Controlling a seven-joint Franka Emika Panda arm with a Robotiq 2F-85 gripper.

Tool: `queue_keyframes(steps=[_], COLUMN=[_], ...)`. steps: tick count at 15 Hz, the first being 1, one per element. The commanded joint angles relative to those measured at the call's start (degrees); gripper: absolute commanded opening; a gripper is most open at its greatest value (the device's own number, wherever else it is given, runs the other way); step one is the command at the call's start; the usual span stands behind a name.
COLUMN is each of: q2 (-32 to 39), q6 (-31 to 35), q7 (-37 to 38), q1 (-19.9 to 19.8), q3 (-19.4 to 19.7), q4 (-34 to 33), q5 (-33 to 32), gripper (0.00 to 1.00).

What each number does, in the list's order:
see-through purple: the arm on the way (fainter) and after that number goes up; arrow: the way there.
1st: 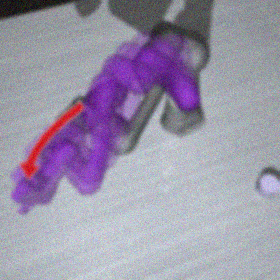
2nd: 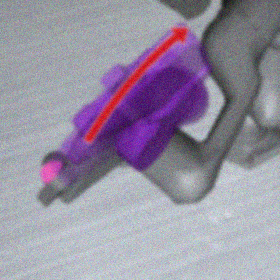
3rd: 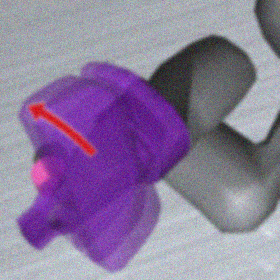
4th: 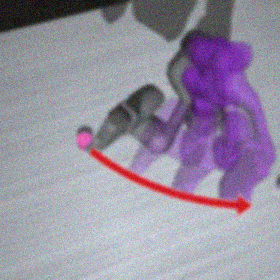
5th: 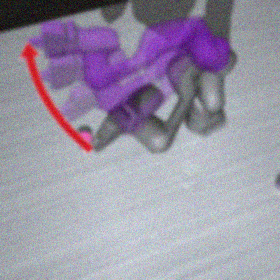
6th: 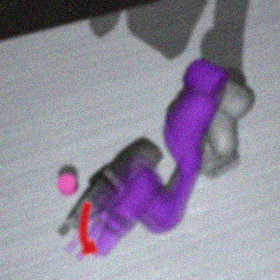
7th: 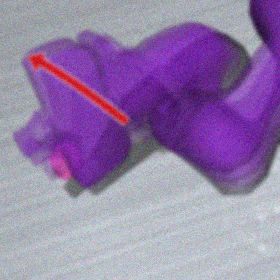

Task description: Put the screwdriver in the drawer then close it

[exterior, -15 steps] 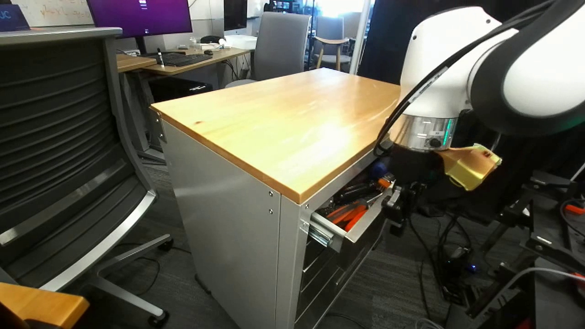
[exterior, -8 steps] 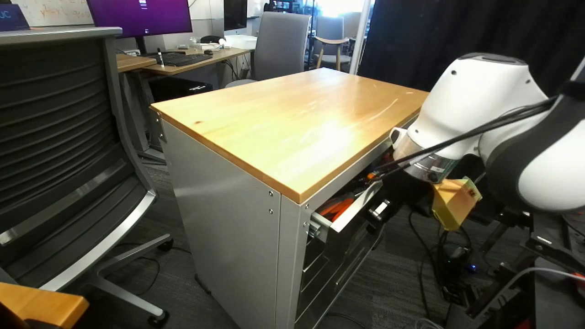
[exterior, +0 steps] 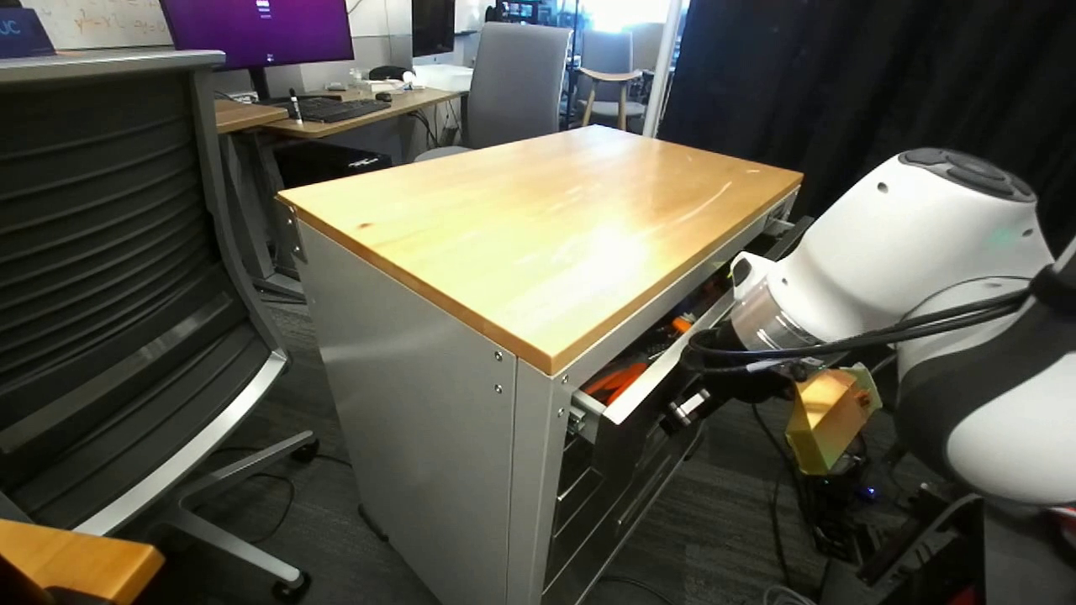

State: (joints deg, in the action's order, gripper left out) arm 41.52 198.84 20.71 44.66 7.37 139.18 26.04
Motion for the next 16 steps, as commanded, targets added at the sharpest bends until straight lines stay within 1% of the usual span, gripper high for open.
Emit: queue_keyframes(steps=[1, 4, 10, 13, 16], q2=[2.67, 3.78, 6.49, 7.85, 8.06], q6=[-3.03, -7.77, -17.71, -21.83, -25.18], q7=[-2.59, -1.60, 4.16, 8.36, 11.78], q1=[5.65, 11.05, 19.69, 22.03, 22.79], q3=[4.51, 9.48, 19.76, 22.86, 24.07], q4=[-5.71, -8.36, -13.64, -15.70, -16.52], q5=[4.38, 4.95, 0.89, -1.92, -4.88], gripper=[0.02, 0.03, 0.02, 0.03, 0.02])
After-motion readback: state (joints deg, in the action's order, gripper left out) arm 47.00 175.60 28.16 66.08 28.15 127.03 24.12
